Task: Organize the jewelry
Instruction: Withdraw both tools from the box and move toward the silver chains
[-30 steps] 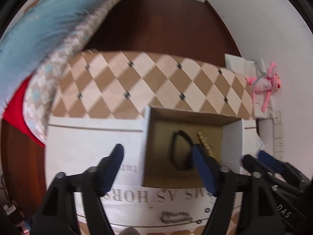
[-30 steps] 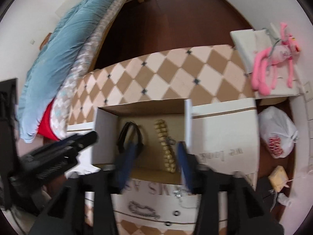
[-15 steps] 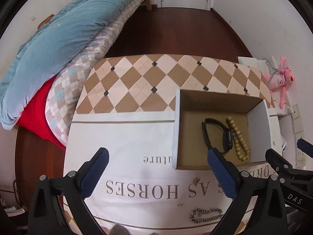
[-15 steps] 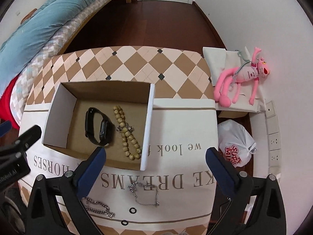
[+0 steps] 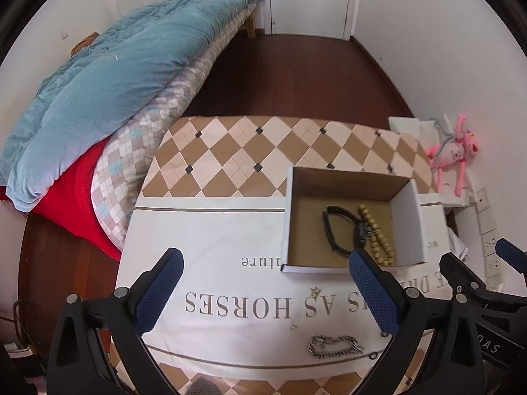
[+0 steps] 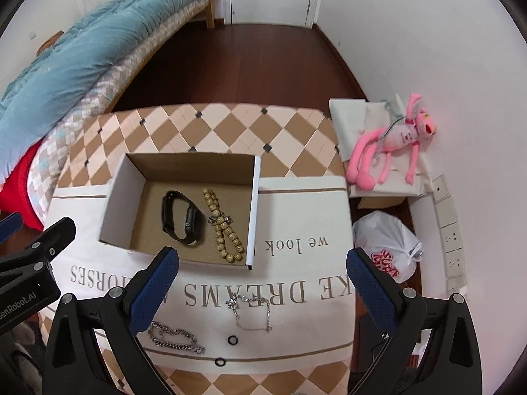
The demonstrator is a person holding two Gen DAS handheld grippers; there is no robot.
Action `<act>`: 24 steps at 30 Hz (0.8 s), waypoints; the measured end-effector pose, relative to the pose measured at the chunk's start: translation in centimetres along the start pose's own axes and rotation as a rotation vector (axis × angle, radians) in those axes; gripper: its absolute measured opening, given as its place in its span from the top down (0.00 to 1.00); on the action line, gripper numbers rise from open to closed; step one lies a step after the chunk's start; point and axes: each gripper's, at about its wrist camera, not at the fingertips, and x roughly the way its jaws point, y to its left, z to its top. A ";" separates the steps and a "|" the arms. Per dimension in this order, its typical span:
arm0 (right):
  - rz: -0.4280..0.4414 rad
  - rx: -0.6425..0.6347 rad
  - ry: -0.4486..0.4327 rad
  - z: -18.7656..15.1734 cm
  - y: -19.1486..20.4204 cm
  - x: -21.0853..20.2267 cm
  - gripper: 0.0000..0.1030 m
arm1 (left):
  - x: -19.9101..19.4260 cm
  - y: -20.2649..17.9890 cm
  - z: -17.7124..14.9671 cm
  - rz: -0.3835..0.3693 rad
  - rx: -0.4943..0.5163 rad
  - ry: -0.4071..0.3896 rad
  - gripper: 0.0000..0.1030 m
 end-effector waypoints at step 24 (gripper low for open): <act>0.108 0.091 -0.083 -6.1 -2.0 -7.4 0.00 | -4.9 1.6 -6.5 0.067 -0.028 -0.058 0.00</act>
